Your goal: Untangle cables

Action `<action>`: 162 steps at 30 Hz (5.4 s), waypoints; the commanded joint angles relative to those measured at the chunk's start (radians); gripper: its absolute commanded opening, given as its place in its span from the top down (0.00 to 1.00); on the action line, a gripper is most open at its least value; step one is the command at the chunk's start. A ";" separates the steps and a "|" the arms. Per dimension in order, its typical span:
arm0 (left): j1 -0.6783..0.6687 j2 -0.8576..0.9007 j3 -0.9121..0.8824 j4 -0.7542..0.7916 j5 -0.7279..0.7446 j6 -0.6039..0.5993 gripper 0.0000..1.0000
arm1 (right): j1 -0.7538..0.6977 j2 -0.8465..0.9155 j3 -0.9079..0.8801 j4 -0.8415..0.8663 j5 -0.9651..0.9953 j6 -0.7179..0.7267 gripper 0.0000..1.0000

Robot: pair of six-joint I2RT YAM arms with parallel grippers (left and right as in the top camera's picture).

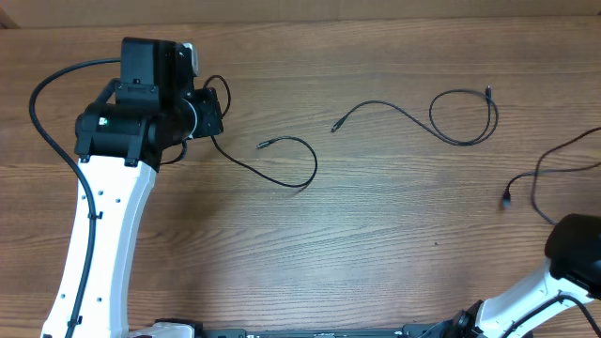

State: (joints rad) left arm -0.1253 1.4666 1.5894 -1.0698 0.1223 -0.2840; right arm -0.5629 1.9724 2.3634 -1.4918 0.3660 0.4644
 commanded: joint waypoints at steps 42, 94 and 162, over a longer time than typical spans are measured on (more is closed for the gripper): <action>-0.014 0.005 0.001 -0.058 -0.132 0.019 0.96 | 0.490 -0.012 -0.706 0.492 -0.587 -0.366 0.03; -0.014 0.005 0.001 -0.087 -0.129 0.018 0.96 | 0.990 0.295 -0.728 0.818 -0.237 0.399 0.86; -0.014 0.005 0.001 -0.087 -0.122 0.019 0.96 | -0.048 -0.203 -0.848 0.202 -0.106 0.175 0.28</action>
State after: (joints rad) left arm -0.1314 1.4670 1.5894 -1.1561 0.0032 -0.2836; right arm -0.6128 1.7721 1.5620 -1.3201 0.2508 0.6353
